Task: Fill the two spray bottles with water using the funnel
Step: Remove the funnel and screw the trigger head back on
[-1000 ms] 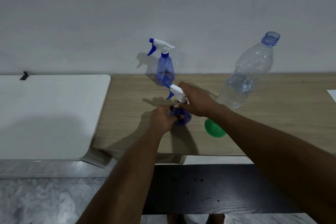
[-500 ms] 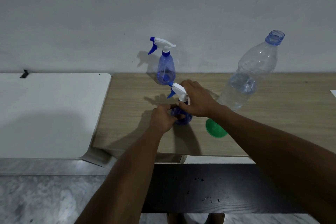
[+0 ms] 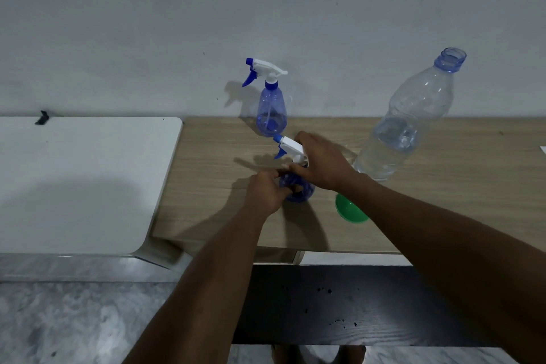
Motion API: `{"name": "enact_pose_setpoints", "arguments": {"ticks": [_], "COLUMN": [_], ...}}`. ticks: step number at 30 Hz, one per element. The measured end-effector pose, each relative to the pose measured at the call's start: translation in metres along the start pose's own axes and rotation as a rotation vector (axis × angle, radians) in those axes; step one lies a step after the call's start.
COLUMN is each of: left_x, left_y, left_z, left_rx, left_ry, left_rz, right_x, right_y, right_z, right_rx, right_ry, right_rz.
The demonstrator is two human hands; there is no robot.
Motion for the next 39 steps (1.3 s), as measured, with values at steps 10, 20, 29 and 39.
{"name": "enact_pose_setpoints", "arguments": {"ticks": [10, 20, 29, 39], "left_x": [0.003, 0.001, 0.0, -0.018], "left_y": [0.001, 0.001, 0.0, -0.006], "left_z": [0.001, 0.002, 0.001, 0.004], "left_rx": [0.002, 0.006, 0.017, 0.184], "left_ry": [0.039, 0.036, 0.007, -0.037], "left_rz": [-0.021, -0.02, -0.008, 0.07], "right_x": [-0.003, -0.004, -0.003, -0.02], "right_y": [-0.004, -0.004, -0.01, -0.024], "right_z": [0.001, -0.004, -0.005, -0.019], "right_rx": [-0.009, -0.054, -0.075, -0.193], "right_ry": [0.017, 0.087, 0.106, 0.395], "right_rz": [0.008, 0.067, 0.084, 0.239]}}
Point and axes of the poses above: each hand's wrist, its own y-axis towards the middle knuckle, its own z-axis out of the palm, x = y × z, the point moved 10 cm from there along y, towards the middle knuckle, and after that the axes turned 13 degrees about y, right-handed, at the moved point
